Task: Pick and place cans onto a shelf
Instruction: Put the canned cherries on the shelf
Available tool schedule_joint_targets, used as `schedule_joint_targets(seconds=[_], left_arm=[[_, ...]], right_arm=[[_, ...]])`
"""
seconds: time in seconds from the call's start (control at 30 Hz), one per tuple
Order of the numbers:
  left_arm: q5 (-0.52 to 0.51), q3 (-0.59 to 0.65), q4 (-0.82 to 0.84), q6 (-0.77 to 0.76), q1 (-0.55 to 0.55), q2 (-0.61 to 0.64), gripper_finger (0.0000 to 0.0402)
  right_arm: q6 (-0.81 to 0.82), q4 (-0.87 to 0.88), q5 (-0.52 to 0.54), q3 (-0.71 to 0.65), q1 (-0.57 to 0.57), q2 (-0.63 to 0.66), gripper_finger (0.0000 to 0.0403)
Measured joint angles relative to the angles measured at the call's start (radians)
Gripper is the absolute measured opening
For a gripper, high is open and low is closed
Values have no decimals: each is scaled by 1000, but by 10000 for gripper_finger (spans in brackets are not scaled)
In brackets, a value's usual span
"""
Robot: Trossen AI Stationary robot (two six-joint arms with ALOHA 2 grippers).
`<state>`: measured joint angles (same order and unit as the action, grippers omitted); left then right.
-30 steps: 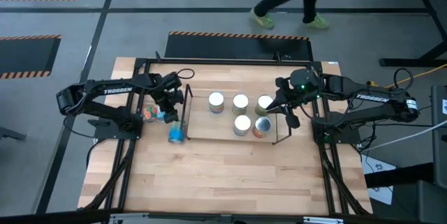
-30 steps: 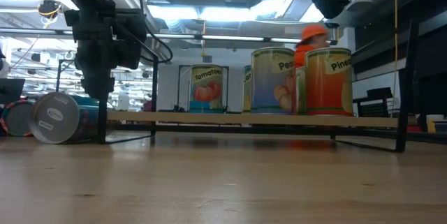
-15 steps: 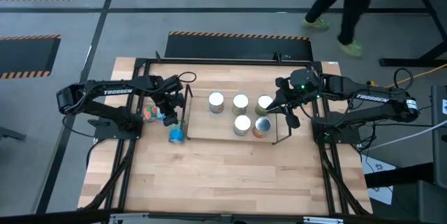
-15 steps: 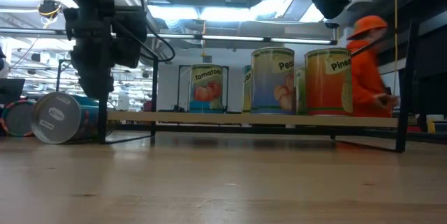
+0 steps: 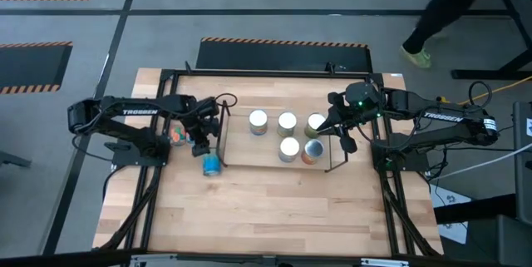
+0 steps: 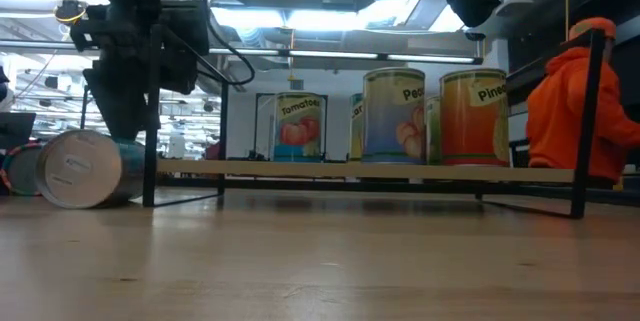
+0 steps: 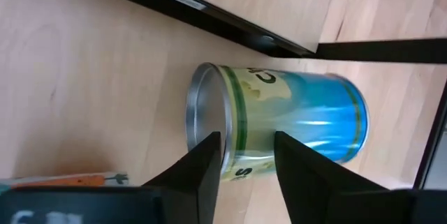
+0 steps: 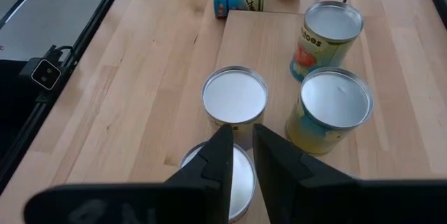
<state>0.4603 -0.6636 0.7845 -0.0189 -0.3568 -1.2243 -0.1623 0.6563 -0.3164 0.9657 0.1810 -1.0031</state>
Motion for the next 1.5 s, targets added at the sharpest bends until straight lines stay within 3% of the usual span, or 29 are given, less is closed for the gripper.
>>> schedule_joint_targets(seconds=[0.93,1.5], left_arm=[[49,0,19,3,59,-1,4],[85,1,19,-6,59,15,0]], right_arm=[[0,0,0,0,0,0,62],[0,0,0,0,0,0,62]])
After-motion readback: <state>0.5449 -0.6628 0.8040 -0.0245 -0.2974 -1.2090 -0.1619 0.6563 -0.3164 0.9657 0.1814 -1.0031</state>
